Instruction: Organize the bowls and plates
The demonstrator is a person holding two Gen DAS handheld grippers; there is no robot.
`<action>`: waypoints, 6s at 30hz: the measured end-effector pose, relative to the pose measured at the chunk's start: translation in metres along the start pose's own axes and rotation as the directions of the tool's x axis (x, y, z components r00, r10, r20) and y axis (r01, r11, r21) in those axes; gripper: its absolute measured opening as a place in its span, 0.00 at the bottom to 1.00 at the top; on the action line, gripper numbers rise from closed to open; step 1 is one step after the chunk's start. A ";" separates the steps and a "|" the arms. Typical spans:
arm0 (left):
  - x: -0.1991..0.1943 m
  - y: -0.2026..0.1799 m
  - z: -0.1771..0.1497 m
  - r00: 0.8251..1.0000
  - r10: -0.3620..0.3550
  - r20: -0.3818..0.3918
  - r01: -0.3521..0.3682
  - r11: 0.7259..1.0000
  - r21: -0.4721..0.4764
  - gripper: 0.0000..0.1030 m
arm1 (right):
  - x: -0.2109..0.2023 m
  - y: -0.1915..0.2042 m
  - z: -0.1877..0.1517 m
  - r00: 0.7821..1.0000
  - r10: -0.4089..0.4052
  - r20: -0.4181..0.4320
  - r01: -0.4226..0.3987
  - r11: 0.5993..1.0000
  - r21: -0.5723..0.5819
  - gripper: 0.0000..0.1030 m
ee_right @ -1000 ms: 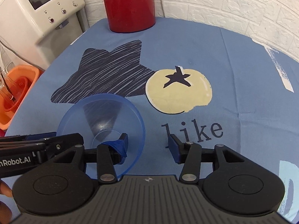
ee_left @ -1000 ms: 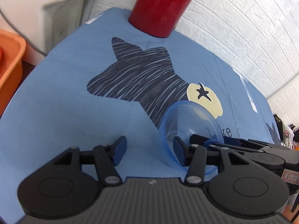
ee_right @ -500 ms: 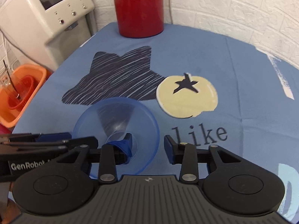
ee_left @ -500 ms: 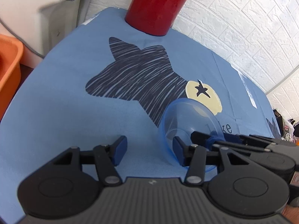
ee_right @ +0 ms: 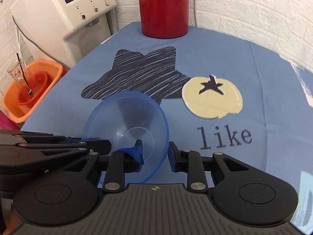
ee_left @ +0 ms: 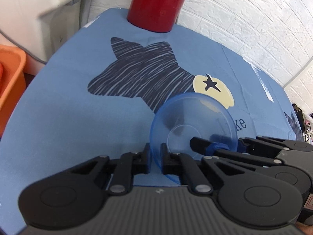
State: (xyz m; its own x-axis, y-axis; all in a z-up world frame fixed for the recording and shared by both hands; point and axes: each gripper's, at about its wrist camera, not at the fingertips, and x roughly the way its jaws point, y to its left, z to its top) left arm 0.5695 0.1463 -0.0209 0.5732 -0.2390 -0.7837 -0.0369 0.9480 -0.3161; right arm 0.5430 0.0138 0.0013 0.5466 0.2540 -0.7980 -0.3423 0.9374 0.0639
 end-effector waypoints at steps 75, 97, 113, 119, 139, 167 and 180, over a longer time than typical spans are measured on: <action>-0.160 -0.169 -0.238 0.963 -0.222 -0.153 0.256 0.929 0.266 0.56 | -0.261 -0.090 -0.274 0.993 -0.027 0.113 -0.011 0.948 0.319 0.18; -0.223 -0.151 -0.277 0.975 -0.144 0.168 0.094 0.957 0.276 0.60 | -0.287 -0.047 -0.324 0.927 -0.077 0.368 -0.074 0.923 0.378 0.22; -0.235 -0.143 -0.303 0.975 -0.117 0.191 0.062 0.960 0.273 0.60 | -0.299 -0.042 -0.368 0.907 -0.133 0.399 -0.102 0.851 0.515 0.24; -0.226 -0.152 -0.291 0.978 -0.103 0.181 0.048 0.957 0.285 0.61 | -0.298 -0.048 -0.361 0.905 -0.146 0.400 -0.094 0.849 0.521 0.25; -0.120 -0.161 -0.198 0.943 -0.075 -0.323 0.233 0.842 0.486 0.61 | -0.283 -0.096 -0.356 0.933 -0.225 0.282 0.001 0.783 0.622 0.26; -0.086 -0.160 -0.201 0.921 -0.084 -0.379 0.270 0.841 0.470 0.68 | -0.243 -0.128 -0.337 0.989 -0.102 0.111 0.004 0.753 0.658 0.33; -0.087 -0.159 -0.202 0.931 -0.090 -0.355 0.257 0.852 0.457 0.69 | -0.229 -0.142 -0.313 0.996 -0.084 -0.036 0.091 0.874 0.478 0.65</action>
State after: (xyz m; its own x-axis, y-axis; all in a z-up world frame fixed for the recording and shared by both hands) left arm 0.3602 -0.0264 -0.0109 0.2462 -0.3822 -0.8907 0.4897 0.8421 -0.2260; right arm 0.2273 -0.2524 -0.0131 0.5454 0.1656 -0.8216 0.1158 0.9560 0.2696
